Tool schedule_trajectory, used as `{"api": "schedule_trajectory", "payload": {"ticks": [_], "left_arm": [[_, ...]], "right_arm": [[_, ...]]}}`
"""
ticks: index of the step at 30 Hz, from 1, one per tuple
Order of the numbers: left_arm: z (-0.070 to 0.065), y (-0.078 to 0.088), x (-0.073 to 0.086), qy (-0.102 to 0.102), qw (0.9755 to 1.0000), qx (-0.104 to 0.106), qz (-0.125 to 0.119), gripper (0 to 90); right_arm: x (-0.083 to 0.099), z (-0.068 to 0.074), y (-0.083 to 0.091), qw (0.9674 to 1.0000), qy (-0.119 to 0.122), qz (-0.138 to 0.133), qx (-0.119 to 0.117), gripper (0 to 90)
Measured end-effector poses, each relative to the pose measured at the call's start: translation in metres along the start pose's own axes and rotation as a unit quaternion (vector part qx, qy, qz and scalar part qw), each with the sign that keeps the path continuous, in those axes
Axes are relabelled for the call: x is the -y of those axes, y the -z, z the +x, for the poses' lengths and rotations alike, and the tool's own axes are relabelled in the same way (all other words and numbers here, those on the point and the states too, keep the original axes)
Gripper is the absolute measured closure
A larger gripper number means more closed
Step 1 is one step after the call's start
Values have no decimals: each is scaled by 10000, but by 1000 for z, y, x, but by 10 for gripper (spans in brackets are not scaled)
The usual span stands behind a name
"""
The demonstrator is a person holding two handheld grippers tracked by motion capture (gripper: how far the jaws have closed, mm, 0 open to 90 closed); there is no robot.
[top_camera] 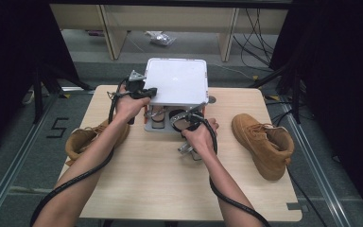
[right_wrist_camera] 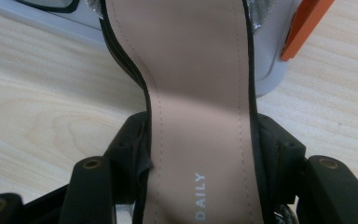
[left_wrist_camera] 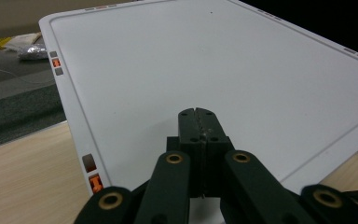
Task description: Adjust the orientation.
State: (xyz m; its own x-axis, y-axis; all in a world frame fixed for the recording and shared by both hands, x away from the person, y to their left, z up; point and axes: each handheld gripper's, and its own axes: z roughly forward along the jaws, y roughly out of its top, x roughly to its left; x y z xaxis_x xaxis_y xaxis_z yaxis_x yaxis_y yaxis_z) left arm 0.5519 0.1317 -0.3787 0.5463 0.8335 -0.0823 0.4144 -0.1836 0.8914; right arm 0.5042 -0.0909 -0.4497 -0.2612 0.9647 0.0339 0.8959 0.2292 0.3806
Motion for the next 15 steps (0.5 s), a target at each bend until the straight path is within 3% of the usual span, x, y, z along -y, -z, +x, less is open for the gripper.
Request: {"api": "schedule_trajectory", "payload": {"ticks": [1, 2, 3, 4, 6, 7, 9, 10, 11, 13, 14, 15], "left_arm": [[0, 1, 0, -44, 10000, -11, 36, 900], [0, 0, 0, -5, 10000, -8, 4, 900], [0, 0, 0, 4, 10000, -4, -4, 900], [0, 0, 0, 10, 10000, 1, -9, 900], [0, 0, 0, 7, 10000, 2, -11, 900], [0, 0, 0, 12, 10000, 5, -12, 900], [0, 0, 0, 12, 10000, 7, -10, 900], [0, 0, 0, 14, 10000, 9, -10, 900], [0, 0, 0, 14, 10000, 9, -10, 899], [0, 0, 0, 13, 10000, 9, -12, 900], [0, 0, 0, 17, 10000, 25, -36, 900], [0, 0, 0, 11, 10000, 16, -10, 899]], "right_arm": [[-1, 1, -1, 10000, -45, -14, 27, 432], [-2, -2, -3, 9996, 239, -115, 28, 432], [-2, 0, -5, 9997, 163, -190, 49, 432], [-3, -1, -5, 9996, 240, -161, 66, 432], [-3, 2, -6, 9997, 159, -184, 59, 432], [-4, 6, -6, 9999, -53, -114, 70, 432], [-6, 6, -7, 10000, -59, -57, -25, 432], [-6, 7, -9, 9999, -83, -108, 96, 432], [-7, 6, -10, 9999, 36, -129, 64, 432], [-7, 8, -11, 9999, -108, -94, 55, 432], [-8, 7, -14, 9999, -54, -141, -4, 432], [-9, 4, -17, 9992, 139, -314, 208, 432]]}}
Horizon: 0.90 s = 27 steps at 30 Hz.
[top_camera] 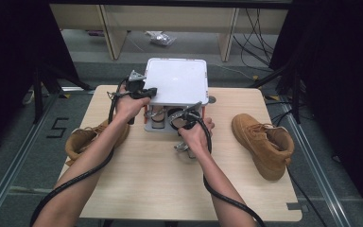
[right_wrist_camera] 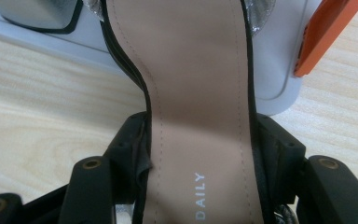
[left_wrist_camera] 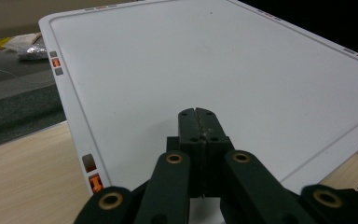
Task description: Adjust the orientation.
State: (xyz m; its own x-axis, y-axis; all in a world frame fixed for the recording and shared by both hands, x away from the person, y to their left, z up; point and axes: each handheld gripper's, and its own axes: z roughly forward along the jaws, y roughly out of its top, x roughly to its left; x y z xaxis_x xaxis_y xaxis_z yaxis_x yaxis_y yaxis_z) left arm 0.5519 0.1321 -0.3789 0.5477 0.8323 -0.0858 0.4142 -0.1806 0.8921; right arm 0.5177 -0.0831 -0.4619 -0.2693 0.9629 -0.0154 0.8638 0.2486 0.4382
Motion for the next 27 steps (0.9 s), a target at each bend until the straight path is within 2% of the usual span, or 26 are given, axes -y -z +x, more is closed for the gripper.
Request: {"api": "schedule_trajectory", "payload": {"ticks": [3, 4, 6, 8, 10, 13, 15, 16, 17, 18, 20, 22, 23, 24, 27], "left_arm": [[0, 0, 0, -1, 10000, -5, -2, 899], [0, 0, 0, 0, 10000, -4, -2, 900], [0, 0, 0, 7, 10000, 13, -27, 899], [0, 0, 0, 0, 10000, -6, -3, 900], [0, 0, 0, 2, 10000, -5, -30, 900], [0, 0, 1, 9, 10000, -2, -41, 899], [0, 0, 1, 7, 10000, 0, -41, 900], [0, 0, 1, 7, 10000, 0, -38, 900], [0, 0, 1, 5, 10000, 1, -36, 899], [0, 0, 1, 6, 10000, 3, -36, 900], [0, 0, 1, 11, 10000, 4, -43, 900], [0, 0, 1, 11, 10000, 8, -41, 899], [0, 0, 1, 11, 10000, 8, -41, 899], [0, 0, 1, 7, 10000, 2, -43, 900], [-1, 0, 1, 10, 10000, -3, -44, 899]], "right_arm": [[0, 1, -2, 10000, -91, 17, 28, 432], [-1, -2, -6, 10000, 72, -44, -18, 431], [0, -2, -6, 9999, 84, -89, 24, 431], [1, 0, -7, 9999, -153, -37, 19, 431], [1, -2, -9, 9999, 84, -114, 23, 430], [1, 0, -11, 9998, 143, -85, 94, 428], [1, 0, -13, 9995, 282, -51, 138, 427], [2, 1, -12, 9997, 192, -7, 144, 426], [2, 5, -10, 9998, -30, 122, 139, 425], [1, 4, -11, 9998, 63, 103, 133, 424], [2, 5, -9, 9998, 14, 147, 153, 412], [1, 4, -7, 9997, 165, 146, 84, 392], [1, 4, -7, 9997, 165, 146, 84, 392], [1, 8, 2, 9988, -251, 424, -83, 357], [4, 2, 12, 9996, 121, 180, -173, 356]]}}
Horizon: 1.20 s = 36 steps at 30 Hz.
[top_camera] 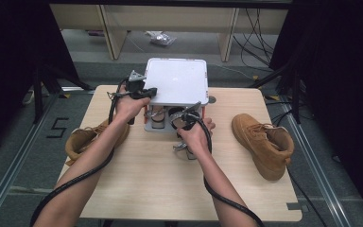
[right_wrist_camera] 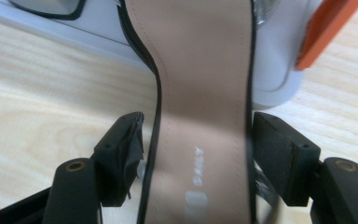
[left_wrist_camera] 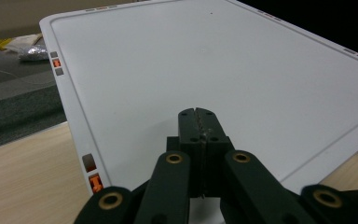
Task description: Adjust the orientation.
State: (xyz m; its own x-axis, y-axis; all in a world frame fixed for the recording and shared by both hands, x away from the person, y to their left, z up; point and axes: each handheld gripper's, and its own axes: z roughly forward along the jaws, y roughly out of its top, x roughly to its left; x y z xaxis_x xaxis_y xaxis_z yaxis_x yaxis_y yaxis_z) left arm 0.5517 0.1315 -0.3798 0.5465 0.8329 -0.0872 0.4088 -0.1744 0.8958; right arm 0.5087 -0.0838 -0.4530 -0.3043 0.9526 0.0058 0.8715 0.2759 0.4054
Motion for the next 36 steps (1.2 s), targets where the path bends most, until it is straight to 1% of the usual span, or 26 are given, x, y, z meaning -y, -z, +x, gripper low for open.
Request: {"api": "schedule_trajectory", "payload": {"ticks": [1, 2, 3, 4, 5, 7, 8, 9, 10, 11, 13, 14, 15, 16, 17, 19, 20, 23, 24, 25, 26, 27, 30, 32, 34, 36], "left_arm": [[0, 0, 0, 0, 10000, 0, 0, 899], [0, 0, 0, -48, 10000, -23, 12, 900], [0, 0, 0, -48, 10000, -23, 12, 900], [-1, 0, 0, -64, 10000, -24, 23, 900], [-1, 0, 0, -46, 10000, -22, 32, 900], [0, 1, -1, -77, 9999, -31, 68, 900], [0, 1, -1, -77, 9999, -31, 68, 899], [-1, 0, 0, -32, 10000, -25, 21, 900], [-1, 0, 0, -32, 10000, -25, 21, 900], [0, 0, 0, -10, 10000, -12, 3, 899], [0, 0, 0, -13, 10000, -17, 3, 900], [0, 0, 0, -29, 10000, -16, 11, 900], [-1, 0, 0, -38, 10000, -25, 23, 900], [0, 0, -1, -47, 10000, -25, 35, 900], [-1, 0, 0, -38, 10000, -26, 27, 900], [-1, 0, 0, -39, 10000, -30, 15, 900], [0, 0, 0, -38, 10000, -29, 10, 899], [-1, 1, 0, -49, 10000, -45, 43, 899], [-1, 1, 0, -49, 10000, -45, 43, 900], [-1, 1, -1, -106, 9999, -57, 90, 900], [-1, 1, -1, -101, 9999, -58, 84, 900], [-1, 1, 0, -27, 10000, -52, 44, 899], [-1, 0, 0, -23, 10000, -42, 5, 899], [-1, 0, 0, -30, 10000, -45, 6, 899], [-1, 1, 0, -59, 9999, -59, 59, 900], [-1, 1, -1, -101, 9999, -64, 84, 900]], "right_arm": [[0, 0, 0, 10000, 0, 0, 0, 356], [2, 1, 9, 9998, -162, -49, -107, 351], [3, 0, 14, 9997, -159, -24, -209, 348], [4, -3, 18, 9993, -159, -153, -296, 347], [5, -4, 23, 9990, -154, -291, -311, 349], [8, -9, 33, 9990, -106, -300, -308, 356], [8, -9, 33, 9990, -106, -300, -308, 356], [12, -14, 41, 9983, -150, -333, -445, 382], [13, -15, 44, 9984, -182, -331, -420, 401], [16, -16, 49, 9978, -195, -360, -527, 437], [21, -20, 57, 9975, -163, -380, -576, 528], [24, -22, 62, 9965, -191, -409, -700, 573], [27, -23, 65, 9969, -169, -369, -667, 632], [31, -26, 68, 9966, -87, -408, -714, 690], [34, -27, 71, 9970, -97, -348, -687, 736], [42, -31, 74, 9966, -63, -307, -758, 812], [45, -31, 74, 9970, -55, -275, -718, 842], [56, -34, 72, 9970, 9, -148, -756, 900], [56, -34, 72, 9970, 9, -148, -756, 900], [64, -35, 70, 9970, 36, -71, -776, 900], [67, -34, 68, 9970, -3, -13, -779, 900], [71, -34, 66, 9968, 9, 45, -801, 900], [78, -34, 59, 9962, 41, 110, -868, 900], [87, -29, 47, 9950, 17, 290, -960, 900], [90, -27, 42, 9951, 15, 299, -941, 900], [92, -23, 38, 9939, -14, 319, -1055, 900]]}}
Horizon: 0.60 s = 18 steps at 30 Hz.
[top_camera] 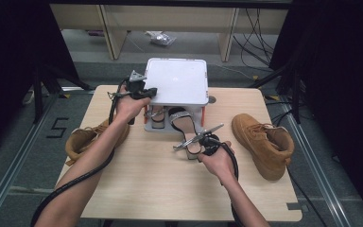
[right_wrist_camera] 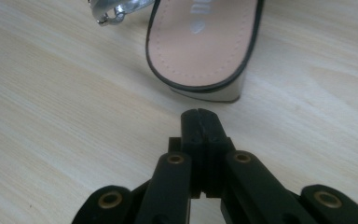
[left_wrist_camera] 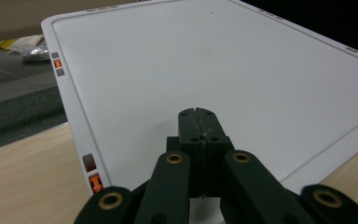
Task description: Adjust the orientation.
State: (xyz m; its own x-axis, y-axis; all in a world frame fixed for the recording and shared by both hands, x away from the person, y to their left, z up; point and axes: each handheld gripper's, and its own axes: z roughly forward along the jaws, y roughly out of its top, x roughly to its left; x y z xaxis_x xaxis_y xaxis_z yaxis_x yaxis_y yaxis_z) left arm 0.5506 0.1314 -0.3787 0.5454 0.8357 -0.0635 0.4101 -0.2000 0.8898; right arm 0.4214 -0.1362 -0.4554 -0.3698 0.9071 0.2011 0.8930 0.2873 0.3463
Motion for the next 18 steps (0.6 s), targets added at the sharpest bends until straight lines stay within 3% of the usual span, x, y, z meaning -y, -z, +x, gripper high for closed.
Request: {"api": "schedule_trajectory", "payload": {"ticks": [2, 8, 9, 14, 16, 18], "left_arm": [[0, -1, 1, 38, 10000, 16, -47, 899], [0, 0, 0, 28, 10000, 1, -15, 900], [-1, -1, 0, 61, 10000, 15, -68, 900], [-1, -1, 0, 35, 10000, 20, -62, 900], [-1, -1, 0, 32, 10000, 13, -63, 900], [-1, -1, 0, 31, 10000, 15, -53, 900]], "right_arm": [[-1, -1, -4, 9998, 82, -50, 179, 900], [-5, 3, -12, 9998, 63, -73, 182, 900], [-5, 2, -13, 9996, 98, -30, 270, 900], [-6, 4, -13, 9997, 88, -53, 230, 900], [-7, 8, -14, 9999, 14, -54, 85, 900], [-8, 9, -14, 9999, 93, -90, 92, 900]]}}
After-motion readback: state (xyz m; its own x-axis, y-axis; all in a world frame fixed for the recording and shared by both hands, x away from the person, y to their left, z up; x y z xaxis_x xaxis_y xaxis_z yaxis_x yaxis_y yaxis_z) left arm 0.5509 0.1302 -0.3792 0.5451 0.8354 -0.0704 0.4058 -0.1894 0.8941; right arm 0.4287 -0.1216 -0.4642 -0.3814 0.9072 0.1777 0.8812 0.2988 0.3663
